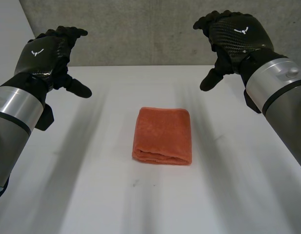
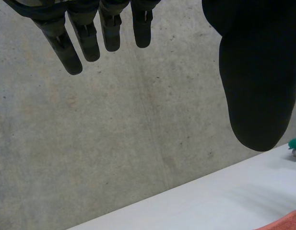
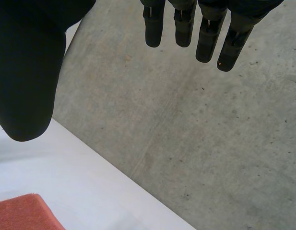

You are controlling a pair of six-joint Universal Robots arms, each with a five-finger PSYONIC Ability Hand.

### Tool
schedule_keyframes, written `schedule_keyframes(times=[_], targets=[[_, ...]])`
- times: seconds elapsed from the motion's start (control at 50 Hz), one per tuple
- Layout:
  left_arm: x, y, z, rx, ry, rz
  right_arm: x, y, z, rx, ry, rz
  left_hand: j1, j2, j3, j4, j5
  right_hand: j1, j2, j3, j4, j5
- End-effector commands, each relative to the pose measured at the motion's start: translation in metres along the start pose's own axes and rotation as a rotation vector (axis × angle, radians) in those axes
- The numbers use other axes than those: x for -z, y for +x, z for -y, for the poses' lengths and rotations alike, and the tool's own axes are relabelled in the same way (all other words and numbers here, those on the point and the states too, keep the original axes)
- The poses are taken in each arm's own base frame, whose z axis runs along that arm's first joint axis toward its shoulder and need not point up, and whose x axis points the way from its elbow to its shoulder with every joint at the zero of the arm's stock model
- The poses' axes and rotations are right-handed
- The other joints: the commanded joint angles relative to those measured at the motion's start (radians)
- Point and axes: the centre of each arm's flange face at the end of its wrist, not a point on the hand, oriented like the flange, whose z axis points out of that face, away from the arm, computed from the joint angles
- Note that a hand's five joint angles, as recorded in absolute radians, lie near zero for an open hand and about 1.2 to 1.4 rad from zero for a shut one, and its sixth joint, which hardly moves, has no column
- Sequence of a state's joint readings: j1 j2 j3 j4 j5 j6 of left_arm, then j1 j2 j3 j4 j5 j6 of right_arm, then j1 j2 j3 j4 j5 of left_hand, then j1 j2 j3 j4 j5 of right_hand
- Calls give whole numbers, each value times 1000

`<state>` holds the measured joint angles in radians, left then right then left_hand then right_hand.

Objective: Fold the laundry.

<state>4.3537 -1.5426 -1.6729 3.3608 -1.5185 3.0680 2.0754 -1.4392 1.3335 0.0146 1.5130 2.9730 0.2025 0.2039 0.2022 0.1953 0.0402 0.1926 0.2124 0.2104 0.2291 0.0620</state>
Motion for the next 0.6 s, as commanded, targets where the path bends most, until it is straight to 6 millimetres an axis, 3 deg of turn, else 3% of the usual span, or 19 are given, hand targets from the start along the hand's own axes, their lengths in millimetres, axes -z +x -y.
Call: schedule_keyframes(times=[0.02,0.6], targets=[[-3,-1,-5,18,2,-19,-1,-13,-10,36,-65,63,-27,-29,-27,-20,-39,-18,-38,-36,-55,-62],[-3,-1,-5,18,2,-17,-2,-14,-16,81,-84,64,-27,-29,-27,-20,-39,-18,-38,-36,-55,-62]])
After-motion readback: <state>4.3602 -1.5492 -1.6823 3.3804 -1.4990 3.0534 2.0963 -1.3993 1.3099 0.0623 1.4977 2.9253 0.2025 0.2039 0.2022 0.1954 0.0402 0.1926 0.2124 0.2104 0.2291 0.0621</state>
